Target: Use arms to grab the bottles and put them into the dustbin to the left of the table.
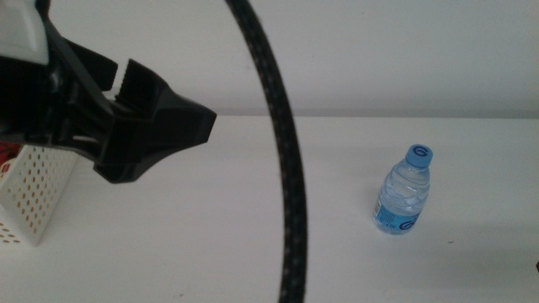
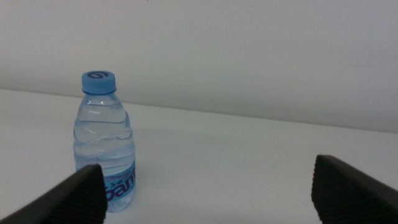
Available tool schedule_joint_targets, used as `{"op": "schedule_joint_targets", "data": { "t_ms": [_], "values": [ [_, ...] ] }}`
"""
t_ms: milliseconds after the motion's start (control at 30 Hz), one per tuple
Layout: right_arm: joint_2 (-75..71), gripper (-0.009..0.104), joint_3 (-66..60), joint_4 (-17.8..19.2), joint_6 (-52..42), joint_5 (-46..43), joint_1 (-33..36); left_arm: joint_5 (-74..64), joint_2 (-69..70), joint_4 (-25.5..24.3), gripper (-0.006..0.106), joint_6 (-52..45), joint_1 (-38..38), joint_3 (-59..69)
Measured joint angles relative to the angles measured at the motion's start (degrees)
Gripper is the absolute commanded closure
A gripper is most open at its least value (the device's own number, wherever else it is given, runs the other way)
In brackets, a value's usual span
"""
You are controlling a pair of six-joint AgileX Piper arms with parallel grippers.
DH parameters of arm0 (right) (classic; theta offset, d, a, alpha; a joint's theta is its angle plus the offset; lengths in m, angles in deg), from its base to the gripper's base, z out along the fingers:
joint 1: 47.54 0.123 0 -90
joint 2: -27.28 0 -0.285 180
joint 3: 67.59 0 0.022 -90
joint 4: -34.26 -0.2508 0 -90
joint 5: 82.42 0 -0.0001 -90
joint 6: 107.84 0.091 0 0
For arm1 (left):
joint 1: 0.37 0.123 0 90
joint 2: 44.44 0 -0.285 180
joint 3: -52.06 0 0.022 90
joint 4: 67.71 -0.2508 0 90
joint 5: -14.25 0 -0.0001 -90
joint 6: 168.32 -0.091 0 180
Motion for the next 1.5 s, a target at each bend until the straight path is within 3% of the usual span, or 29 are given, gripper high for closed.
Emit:
{"op": "schedule_joint_targets", "data": {
  "t_ms": [233,767,1233,1500],
  "values": [
    [0.0,0.007,0.0,0.0,0.0,0.0,0.0,0.1,0.0,-3.78,0.007,2.11,-0.84,0.0],
    [0.0,0.007,0.0,0.66,0.0,-8.32,0.0,0.1,0.0,-4.01,0.007,2.45,-0.84,0.0],
    [0.0,0.007,0.0,-1.13,0.29,-8.94,1.71,0.1,0.0,-4.01,0.007,2.45,-0.84,0.0],
    [16.19,0.007,0.0,-1.13,0.29,-12.78,5.16,0.1,0.0,-4.48,0.007,2.45,-0.84,0.0]
  ]
}}
